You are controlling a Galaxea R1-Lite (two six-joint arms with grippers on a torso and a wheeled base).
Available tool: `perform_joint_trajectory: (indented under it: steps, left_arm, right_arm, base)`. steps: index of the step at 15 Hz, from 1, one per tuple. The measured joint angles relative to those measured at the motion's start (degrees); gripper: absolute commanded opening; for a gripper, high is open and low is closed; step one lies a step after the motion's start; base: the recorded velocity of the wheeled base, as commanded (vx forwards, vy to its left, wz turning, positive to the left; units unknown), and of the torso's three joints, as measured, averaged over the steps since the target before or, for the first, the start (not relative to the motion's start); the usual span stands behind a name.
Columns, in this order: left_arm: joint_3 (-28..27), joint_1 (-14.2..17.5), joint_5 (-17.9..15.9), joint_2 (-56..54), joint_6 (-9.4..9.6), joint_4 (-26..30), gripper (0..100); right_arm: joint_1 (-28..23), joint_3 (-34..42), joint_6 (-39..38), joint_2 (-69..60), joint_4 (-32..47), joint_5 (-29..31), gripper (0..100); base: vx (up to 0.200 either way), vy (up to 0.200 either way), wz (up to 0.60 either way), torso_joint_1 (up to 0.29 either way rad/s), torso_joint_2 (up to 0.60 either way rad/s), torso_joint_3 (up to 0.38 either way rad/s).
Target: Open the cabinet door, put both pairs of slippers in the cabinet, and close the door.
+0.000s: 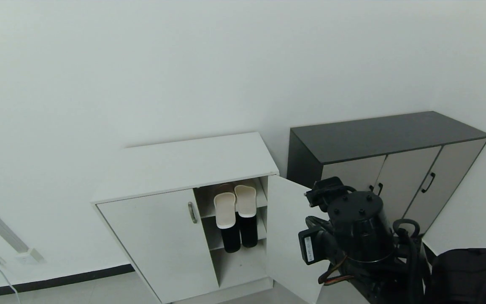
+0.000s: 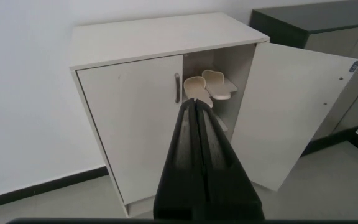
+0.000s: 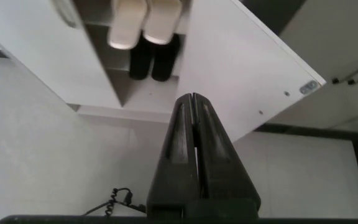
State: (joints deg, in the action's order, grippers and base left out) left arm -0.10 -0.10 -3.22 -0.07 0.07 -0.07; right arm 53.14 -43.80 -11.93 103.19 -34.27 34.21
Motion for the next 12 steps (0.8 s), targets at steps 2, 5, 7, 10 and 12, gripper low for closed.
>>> perform_joint_trajectory:
  steps: [2, 5, 7, 10, 12]
  left_arm:
    - [0.0, 0.0, 0.0, 0.0, 0.02, 0.0, 0]
    - [0.0, 0.0, 0.0, 0.0, 0.00, 0.0, 0]
    - [0.0, 0.0, 0.0, 0.0, 0.02, 0.0, 0]
    - [0.0, 0.0, 0.0, 0.0, 0.02, 0.0, 0]
    - [0.0, 0.0, 0.0, 0.0, 0.02, 0.0, 0]
  right_arm:
    - [-2.4, -0.1, 0.1, 1.9, -2.6, 0.0, 0]
    - [-9.7, -2.5, 1.0, 5.7, -6.2, -4.9, 0]
    - [-14.8, -5.8, 2.1, 7.9, -6.5, -9.5, 0]
    - [-20.9, -12.2, 3.8, 11.9, -6.3, -11.7, 0]
    - [-23.1, -15.6, 4.0, 14.6, -5.2, -12.7, 0]
  base:
    - [0.000, 0.000, 0.00, 0.000, 0.00, 0.000]
    - [0.000, 0.000, 0.00, 0.000, 0.00, 0.000]
    - [0.000, 0.000, 0.00, 0.000, 0.00, 0.000]
    - [0.000, 0.000, 0.00, 0.000, 0.00, 0.000]
    - [0.000, 0.000, 0.00, 0.000, 0.00, 0.000]
